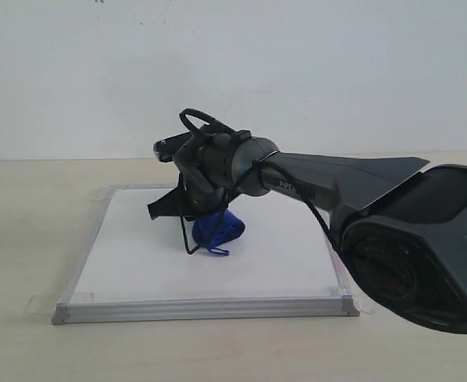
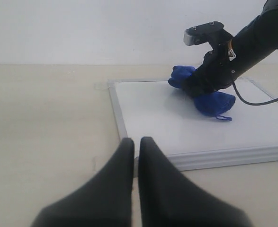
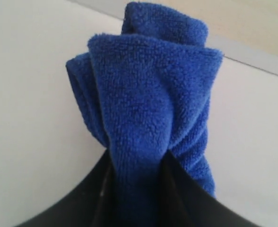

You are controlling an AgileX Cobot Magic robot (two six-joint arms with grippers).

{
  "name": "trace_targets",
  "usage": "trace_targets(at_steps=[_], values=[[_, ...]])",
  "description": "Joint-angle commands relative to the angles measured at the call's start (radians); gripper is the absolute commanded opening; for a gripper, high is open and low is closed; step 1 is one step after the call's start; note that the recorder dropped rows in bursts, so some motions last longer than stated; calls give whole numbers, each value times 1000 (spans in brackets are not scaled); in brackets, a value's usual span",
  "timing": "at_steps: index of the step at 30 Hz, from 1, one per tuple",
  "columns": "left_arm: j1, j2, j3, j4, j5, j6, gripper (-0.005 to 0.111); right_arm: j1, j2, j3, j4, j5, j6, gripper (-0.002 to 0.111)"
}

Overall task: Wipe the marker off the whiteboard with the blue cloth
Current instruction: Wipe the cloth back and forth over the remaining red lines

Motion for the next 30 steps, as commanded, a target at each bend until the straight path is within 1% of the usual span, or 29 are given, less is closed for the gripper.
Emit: trace_targets(at_steps=[1, 4, 7, 8, 9, 10, 11, 12, 13, 14, 15, 18, 20, 21, 23, 25, 30], values=[[1, -3, 4, -1, -3, 5, 4, 19, 5, 5, 9, -106, 235, 0], [1, -3, 4, -1, -3, 5, 4, 28, 5, 7, 19, -216, 316, 0], [1, -3, 4, -1, -3, 5, 4, 29, 13, 7, 20, -385, 361, 0], [1, -3, 4, -1, -3, 5, 4, 27, 25, 7, 20, -432, 416, 0], [1, -3, 4, -1, -3, 5, 4, 25, 29, 7, 15, -417, 436, 0], [1, -3, 4, -1, -3, 5, 4, 23, 40, 7, 12, -314, 457, 0], [1, -3, 4, -1, -3, 5, 4, 23, 45, 7, 10, -266, 453, 0], [1, -3, 4, -1, -3, 5, 4, 28, 47, 7, 10, -191, 384, 0], [1, -3, 4, -1, -3, 5, 4, 35, 47, 7, 10, -173, 342, 0], [1, -3, 4, -1, -3, 5, 4, 47, 45, 7, 10, -152, 233, 0], [1, -3, 4, -1, -3, 5, 4, 49, 40, 7, 10, -140, 197, 0], [1, -3, 4, -1, -3, 5, 4, 53, 23, 5, -20, 101, 39, 0], [1, -3, 4, -1, -3, 5, 4, 53, 23, 5, -92, 296, -35, 0], [1, -3, 4, -1, -3, 5, 4, 53, 23, 7, -153, 342, -38, 0], [1, -3, 4, -1, -3, 5, 4, 53, 19, 7, -272, 355, -48, 0], [1, -3, 4, -1, -3, 5, 4, 53, 15, 7, -323, 355, -94, 0], [1, -3, 4, -1, -3, 5, 4, 53, 1, 7, -368, 364, -362, 0]])
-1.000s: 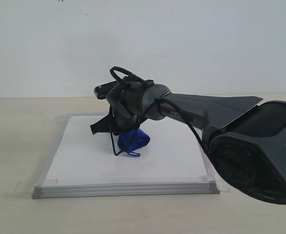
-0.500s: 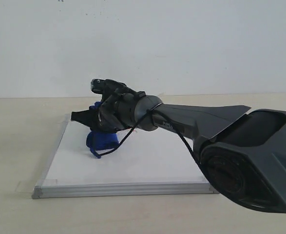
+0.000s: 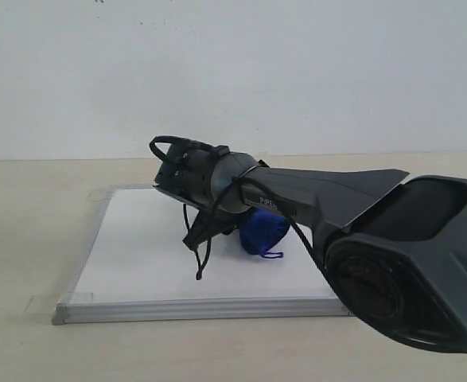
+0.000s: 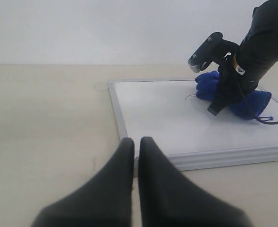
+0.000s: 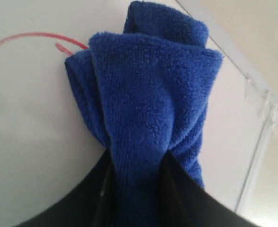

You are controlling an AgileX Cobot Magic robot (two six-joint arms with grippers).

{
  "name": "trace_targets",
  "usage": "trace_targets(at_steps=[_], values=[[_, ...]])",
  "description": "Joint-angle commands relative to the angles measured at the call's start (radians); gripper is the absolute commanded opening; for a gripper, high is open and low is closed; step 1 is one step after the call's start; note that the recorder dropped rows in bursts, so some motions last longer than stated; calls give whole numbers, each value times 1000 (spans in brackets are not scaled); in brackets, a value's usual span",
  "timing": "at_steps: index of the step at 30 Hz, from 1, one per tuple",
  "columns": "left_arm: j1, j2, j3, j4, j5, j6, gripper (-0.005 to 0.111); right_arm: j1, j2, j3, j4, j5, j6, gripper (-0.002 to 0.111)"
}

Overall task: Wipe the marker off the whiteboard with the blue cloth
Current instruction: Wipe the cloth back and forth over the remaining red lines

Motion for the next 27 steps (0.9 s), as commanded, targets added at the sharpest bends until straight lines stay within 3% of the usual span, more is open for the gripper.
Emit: trace_targets(at_steps=[1, 4, 8, 11, 15, 27], values=[[1, -3, 4, -1, -3, 5, 4, -10, -9, 3, -42, 17, -228, 0], [1, -3, 4, -1, -3, 5, 4, -16, -11, 3, -16, -35, -298, 0], [1, -3, 4, -1, -3, 5, 4, -14, -13, 3, 186, -172, -483, 0], [1, -3, 4, -1, -3, 5, 4, -14, -14, 3, 290, -294, -500, 0], [1, -3, 4, -1, -3, 5, 4, -14, -14, 3, 290, -371, -404, 0], [1, -3, 4, -1, -3, 5, 4, -14, 67, 3, 159, -345, -14, 0]])
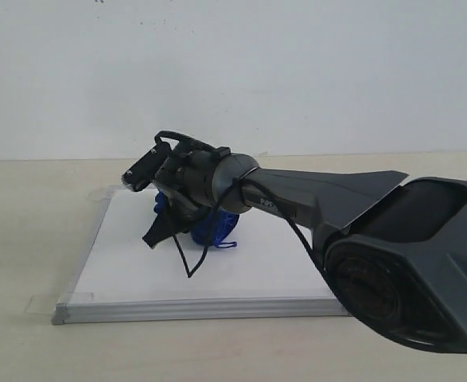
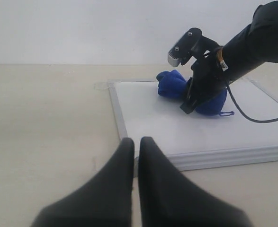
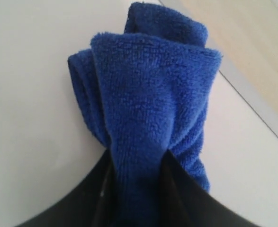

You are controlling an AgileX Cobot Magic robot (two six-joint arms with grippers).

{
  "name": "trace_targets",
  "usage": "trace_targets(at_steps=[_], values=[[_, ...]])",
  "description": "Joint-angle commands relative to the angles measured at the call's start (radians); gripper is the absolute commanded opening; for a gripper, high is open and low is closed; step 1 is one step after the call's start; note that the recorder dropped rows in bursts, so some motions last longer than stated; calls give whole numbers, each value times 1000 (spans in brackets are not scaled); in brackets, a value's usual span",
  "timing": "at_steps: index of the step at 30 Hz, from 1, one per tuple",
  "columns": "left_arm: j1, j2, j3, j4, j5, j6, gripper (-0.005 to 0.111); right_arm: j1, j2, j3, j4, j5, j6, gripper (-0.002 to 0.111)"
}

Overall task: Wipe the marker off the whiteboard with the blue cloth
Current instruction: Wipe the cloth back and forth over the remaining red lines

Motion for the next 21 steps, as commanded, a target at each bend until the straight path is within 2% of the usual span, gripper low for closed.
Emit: trace_targets(at_steps=[1, 7, 16, 21], values=[[1, -3, 4, -1, -3, 5, 4, -6, 61, 5, -39, 11, 160, 0], [1, -3, 4, -1, -3, 5, 4, -8, 81, 5, -112, 92, 381, 0], [1, -3, 4, -1, -3, 5, 4, -70, 81, 5, -157, 286, 409, 0], [1, -3, 4, -1, -3, 5, 4, -86, 81, 5, -153, 302, 400, 0]])
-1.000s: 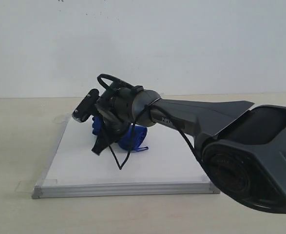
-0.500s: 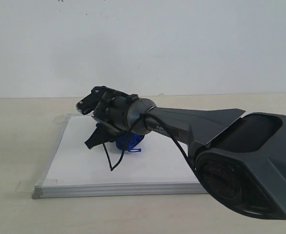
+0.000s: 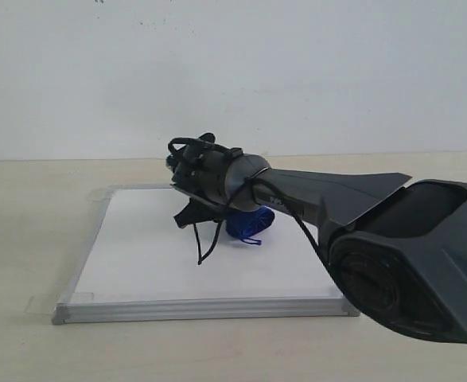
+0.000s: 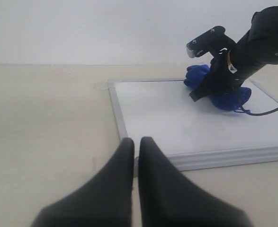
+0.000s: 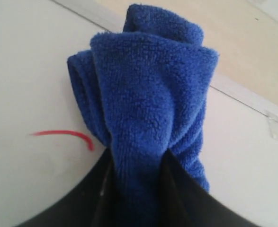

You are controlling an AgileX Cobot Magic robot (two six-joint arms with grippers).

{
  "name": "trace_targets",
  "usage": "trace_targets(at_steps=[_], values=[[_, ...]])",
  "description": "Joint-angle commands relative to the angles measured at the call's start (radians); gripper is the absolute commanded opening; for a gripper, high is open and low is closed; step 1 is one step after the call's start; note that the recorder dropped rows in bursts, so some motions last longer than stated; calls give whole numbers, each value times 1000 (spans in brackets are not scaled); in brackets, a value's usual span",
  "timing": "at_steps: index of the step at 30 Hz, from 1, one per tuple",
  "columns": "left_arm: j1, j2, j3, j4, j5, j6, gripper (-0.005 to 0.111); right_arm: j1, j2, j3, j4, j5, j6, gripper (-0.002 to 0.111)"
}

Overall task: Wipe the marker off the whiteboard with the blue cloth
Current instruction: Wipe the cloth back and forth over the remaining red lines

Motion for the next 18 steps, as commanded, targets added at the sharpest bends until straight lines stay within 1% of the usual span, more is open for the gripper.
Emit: trace_targets(at_steps=[1, 5, 8, 12, 15, 18], values=[[1, -3, 4, -1, -3, 5, 4, -34, 43, 25, 42, 120, -12, 0], [1, -3, 4, -1, -3, 5, 4, 0, 43, 23, 47, -7, -19, 0], [1, -3, 4, -1, -3, 5, 4, 34, 43, 23, 47, -151, -48, 0], [1, -3, 4, -1, -3, 5, 4, 84, 43, 23, 47, -365, -135, 0], [1, -3, 4, -1, -3, 5, 4, 105, 43, 23, 47, -445, -157, 0], [1, -3, 4, -1, -3, 5, 4, 106, 43, 23, 47, -434, -157, 0]])
